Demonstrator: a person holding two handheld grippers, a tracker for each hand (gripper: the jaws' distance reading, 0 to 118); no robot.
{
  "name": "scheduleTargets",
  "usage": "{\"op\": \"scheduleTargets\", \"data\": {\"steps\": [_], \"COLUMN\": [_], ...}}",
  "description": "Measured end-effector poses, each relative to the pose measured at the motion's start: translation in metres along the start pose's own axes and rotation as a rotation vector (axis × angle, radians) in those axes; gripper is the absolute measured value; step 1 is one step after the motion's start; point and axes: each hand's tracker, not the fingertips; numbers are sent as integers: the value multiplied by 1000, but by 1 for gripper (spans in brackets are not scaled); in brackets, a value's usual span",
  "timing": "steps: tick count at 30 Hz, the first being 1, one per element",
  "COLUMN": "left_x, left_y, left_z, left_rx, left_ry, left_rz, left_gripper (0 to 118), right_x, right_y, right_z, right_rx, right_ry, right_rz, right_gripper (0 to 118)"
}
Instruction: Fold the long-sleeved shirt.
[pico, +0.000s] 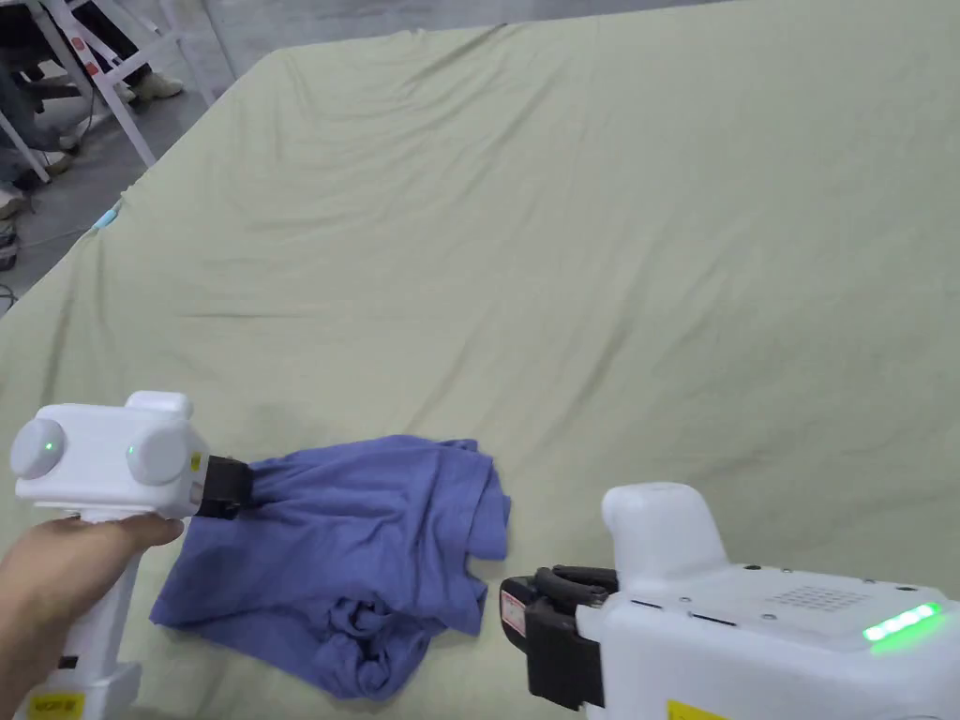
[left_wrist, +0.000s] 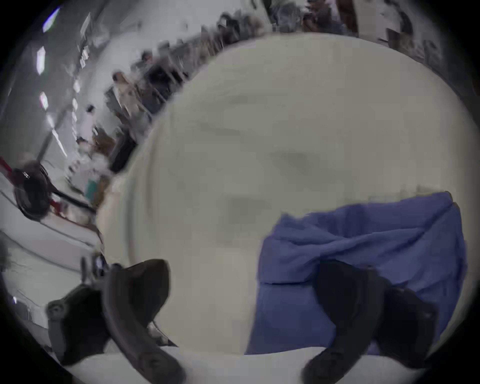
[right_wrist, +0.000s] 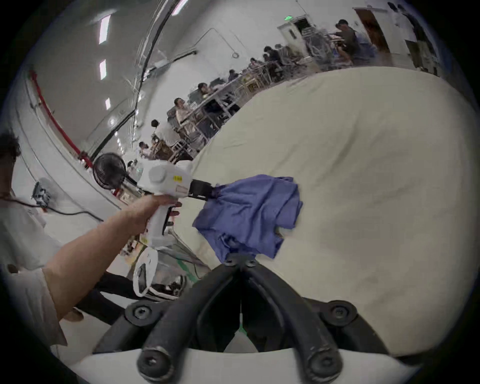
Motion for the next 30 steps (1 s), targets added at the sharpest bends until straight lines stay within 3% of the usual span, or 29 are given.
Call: {"op": "scheduleTargets", "data": {"steps": [2,4,8,9,10,11,12,16,21,24,30], "left_x": [1,6,17,19,21,19,19,48,93,115,144], "left_y": [-2,0,-2,-3,-6,-10,-14,-27,-46,-61,-93], "left_z": [32,60,134,159,188,214,241,343,436,478,515], "left_rx": [123,102,141,167,247,339,401,626,812,862,986], "left_ry": [-43,-145,-280,-310,-333,-328,-349,-470,-517,-598,-551], "left_rz": [32,38,64,84,133,209,265,221,240,301,362], "left_gripper": [109,110,109,97,33,0,0,0,0,0,0], "right_x": [5,7,18,21,25,30,35,45,24,6,-12], "right_y": [3,4,2,0,-2,-4,-6,-6,-13,-19,-34], "right_z": [22,46,114,135,157,181,204,303,397,430,440], "right_rx": [49,101,208,241,277,316,354,504,708,798,883], "right_ry": [-53,-102,-100,-107,-127,-162,-197,-376,-526,-602,-739], "right_rz": [69,118,59,48,42,40,47,43,99,143,228], "right_gripper": [0,0,0,0,0,0,0,0,0,0,0]}}
